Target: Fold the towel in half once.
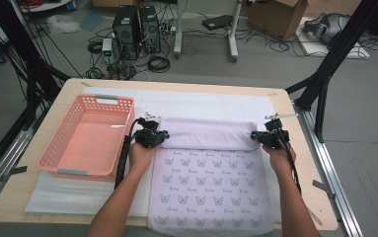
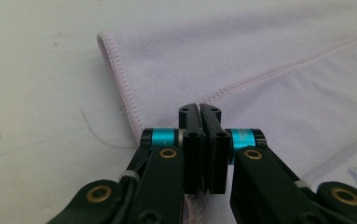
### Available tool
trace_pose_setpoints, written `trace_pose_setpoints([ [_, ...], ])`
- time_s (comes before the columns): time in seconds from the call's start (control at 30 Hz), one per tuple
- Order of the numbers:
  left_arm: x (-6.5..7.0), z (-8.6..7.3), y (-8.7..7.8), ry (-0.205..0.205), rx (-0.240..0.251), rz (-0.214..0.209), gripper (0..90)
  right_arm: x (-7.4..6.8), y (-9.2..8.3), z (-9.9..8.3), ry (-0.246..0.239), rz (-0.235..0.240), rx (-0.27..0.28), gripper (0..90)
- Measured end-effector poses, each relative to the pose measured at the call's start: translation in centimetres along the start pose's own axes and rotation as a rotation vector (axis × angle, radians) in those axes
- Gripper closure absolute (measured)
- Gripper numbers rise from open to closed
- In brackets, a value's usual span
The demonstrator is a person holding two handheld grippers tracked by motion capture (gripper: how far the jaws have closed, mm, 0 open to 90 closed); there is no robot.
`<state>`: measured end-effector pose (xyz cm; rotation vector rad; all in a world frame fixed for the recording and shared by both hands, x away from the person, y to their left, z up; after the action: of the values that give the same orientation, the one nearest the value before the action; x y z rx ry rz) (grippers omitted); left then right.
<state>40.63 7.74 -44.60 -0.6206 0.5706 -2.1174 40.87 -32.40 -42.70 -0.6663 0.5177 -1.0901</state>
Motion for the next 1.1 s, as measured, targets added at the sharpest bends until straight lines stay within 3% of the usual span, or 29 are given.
trace_pose_setpoints([
  [0.07, 0.4, 0.0, -0.7, 0.025, 0.022, -0.009, 87.2, -0.2, -0.6, -0.3, -0.024, -0.001, 0.021, 85.5],
  [0.23, 1.6, -1.1, -2.4, 0.062, 0.074, -0.048, 87.2, -0.1, -2.1, -2.2, -0.024, 0.014, 0.064, 85.4],
  [0.4, 2.6, -2.7, -3.9, 0.069, 0.114, -0.086, 87.3, -0.5, -3.8, -4.9, -0.031, 0.025, 0.098, 85.0],
  [0.7, 3.7, -5.5, -6.5, 0.092, 0.123, -0.139, 87.5, -1.5, -6.2, -8.7, -0.007, 0.069, 0.179, 84.7],
  [0.8, 3.9, -6.4, -7.2, 0.097, 0.127, -0.149, 87.5, -1.8, -6.7, -9.6, -0.025, 0.070, 0.178, 84.5],
  [1.1, 5.1, -8.3, -9.8, 0.116, 0.143, -0.186, 87.5, -2.5, -8.6, -11.4, -0.019, 0.094, 0.187, 84.5],
])
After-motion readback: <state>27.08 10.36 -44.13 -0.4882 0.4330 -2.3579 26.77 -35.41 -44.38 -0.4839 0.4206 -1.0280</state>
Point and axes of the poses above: each handheld gripper's, and its own axes: y roughly forward along the jaws, z roughly out of its top, x roughly to its right, the point moved 2 cm from there along y, roughly forward along the jaws, and after that the axes turned 4 degrees about -z, right-handed, at the moved point
